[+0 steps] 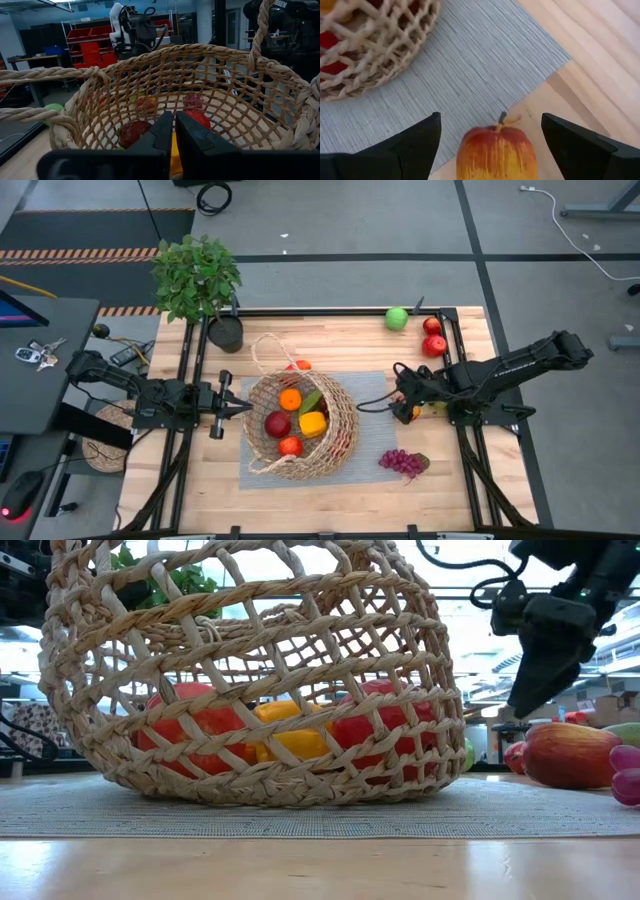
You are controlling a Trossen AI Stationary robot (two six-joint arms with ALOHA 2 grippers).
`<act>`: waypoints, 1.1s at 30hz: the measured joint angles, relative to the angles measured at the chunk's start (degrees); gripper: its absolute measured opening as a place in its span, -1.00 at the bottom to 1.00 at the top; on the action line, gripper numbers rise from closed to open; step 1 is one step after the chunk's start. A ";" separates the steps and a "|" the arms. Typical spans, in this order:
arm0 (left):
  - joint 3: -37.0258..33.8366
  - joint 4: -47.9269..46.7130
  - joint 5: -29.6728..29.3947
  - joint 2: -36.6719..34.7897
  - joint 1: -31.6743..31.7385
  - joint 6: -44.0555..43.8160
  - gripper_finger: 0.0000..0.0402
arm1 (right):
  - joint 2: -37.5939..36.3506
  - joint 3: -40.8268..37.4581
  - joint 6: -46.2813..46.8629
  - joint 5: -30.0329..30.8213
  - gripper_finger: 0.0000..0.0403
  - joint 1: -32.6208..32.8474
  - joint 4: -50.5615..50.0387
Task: Build produce basket
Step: Put the red apple into the brown woven basket
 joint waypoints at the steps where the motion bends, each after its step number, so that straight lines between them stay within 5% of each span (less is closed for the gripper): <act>1: 0.02 -0.01 0.00 0.00 0.01 0.00 -0.85 | 0.06 0.04 1.27 -0.19 0.72 0.00 -0.59; 21: 0.02 -0.02 0.00 0.02 -0.01 0.00 -0.83 | 12.28 0.28 10.09 -7.45 0.72 -0.50 -1.09; 33: 0.00 -0.02 0.00 0.02 -0.01 -0.02 -0.86 | 12.39 0.08 9.57 -9.11 0.72 -0.74 0.30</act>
